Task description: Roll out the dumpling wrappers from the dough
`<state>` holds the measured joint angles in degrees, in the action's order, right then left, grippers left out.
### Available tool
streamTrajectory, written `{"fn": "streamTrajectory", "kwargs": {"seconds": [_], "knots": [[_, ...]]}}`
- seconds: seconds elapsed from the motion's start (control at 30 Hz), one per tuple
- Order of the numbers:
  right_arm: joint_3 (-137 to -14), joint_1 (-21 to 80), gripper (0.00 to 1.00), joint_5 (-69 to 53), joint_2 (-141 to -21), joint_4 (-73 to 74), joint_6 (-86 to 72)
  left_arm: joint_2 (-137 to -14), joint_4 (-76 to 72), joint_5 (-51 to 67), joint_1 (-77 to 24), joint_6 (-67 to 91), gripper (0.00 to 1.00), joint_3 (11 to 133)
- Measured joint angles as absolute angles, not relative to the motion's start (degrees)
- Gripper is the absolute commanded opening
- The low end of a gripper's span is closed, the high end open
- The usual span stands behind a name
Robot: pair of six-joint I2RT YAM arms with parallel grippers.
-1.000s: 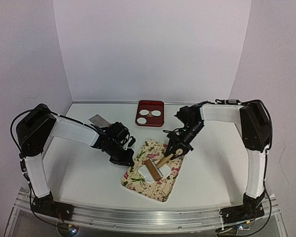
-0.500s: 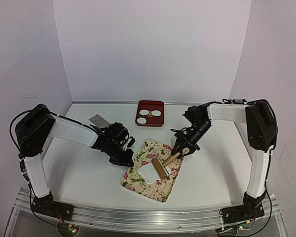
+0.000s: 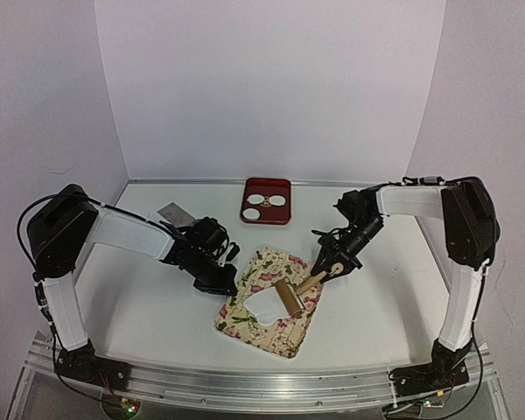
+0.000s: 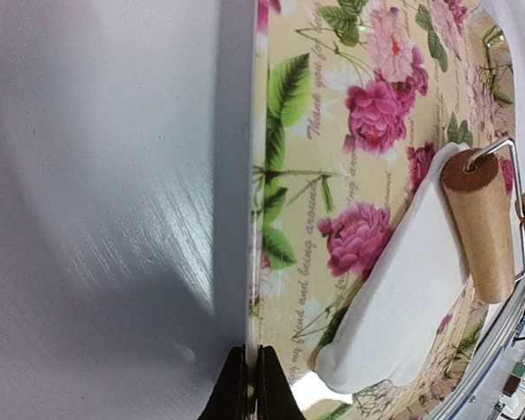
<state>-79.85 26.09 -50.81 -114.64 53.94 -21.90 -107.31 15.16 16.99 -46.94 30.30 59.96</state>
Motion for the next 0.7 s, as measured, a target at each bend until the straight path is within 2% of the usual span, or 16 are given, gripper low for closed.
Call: {"fn": "streamTrajectory", "kwargs": {"seconds": [0.33,0.6,0.7], "knots": [[-86.53,40.53,0.00,-53.94,-121.91,48.31,-24.96,-107.31,15.14,17.03,-46.94,30.30,0.00,59.98],[-81.71,29.63,0.00,-53.67,-118.06,54.54,-19.14,-108.37,8.59,14.74,-47.12,35.04,0.00,60.11],[-81.20,29.05,0.00,-53.95,-117.94,55.14,-18.40,-108.73,8.46,14.42,-47.11,36.04,0.00,60.36]]}}
